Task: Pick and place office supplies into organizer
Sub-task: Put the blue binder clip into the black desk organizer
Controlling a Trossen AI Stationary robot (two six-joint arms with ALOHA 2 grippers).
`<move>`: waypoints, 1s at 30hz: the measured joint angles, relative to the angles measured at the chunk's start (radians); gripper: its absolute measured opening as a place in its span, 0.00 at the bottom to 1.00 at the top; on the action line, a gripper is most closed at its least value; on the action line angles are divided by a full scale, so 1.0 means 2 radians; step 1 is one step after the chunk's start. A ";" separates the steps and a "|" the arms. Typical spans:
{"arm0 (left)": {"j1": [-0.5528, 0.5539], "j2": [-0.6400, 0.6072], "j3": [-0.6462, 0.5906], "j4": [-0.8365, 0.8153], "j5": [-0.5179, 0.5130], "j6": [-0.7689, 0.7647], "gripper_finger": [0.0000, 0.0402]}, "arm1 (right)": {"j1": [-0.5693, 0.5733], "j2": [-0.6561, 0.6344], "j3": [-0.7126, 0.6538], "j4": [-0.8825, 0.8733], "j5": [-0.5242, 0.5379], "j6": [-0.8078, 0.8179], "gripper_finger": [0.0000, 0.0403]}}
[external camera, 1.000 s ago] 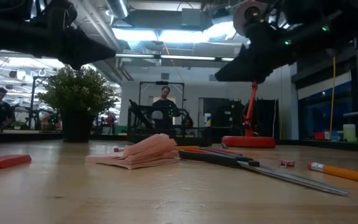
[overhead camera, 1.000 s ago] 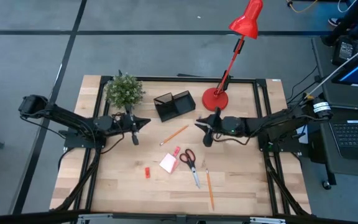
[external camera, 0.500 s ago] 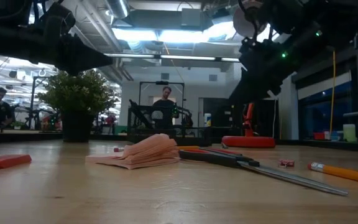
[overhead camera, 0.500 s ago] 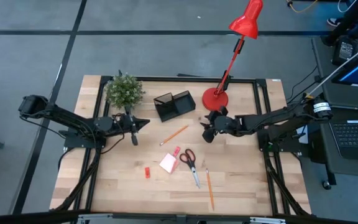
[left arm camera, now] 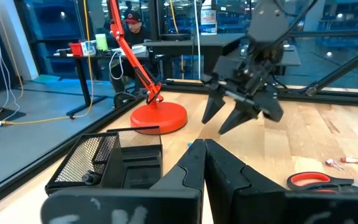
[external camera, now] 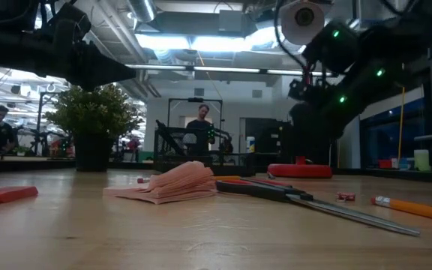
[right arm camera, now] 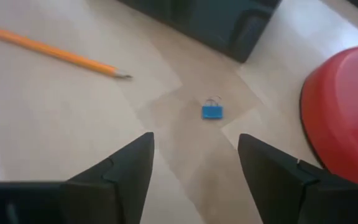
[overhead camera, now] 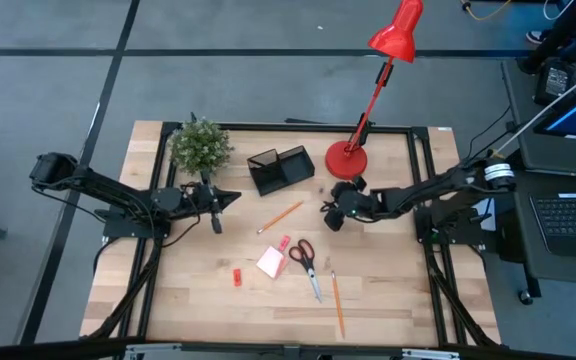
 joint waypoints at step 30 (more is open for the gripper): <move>0.000 0.000 0.000 0.000 0.000 0.004 0.00 | -0.095 0.102 0.001 0.131 -0.115 -0.079 0.59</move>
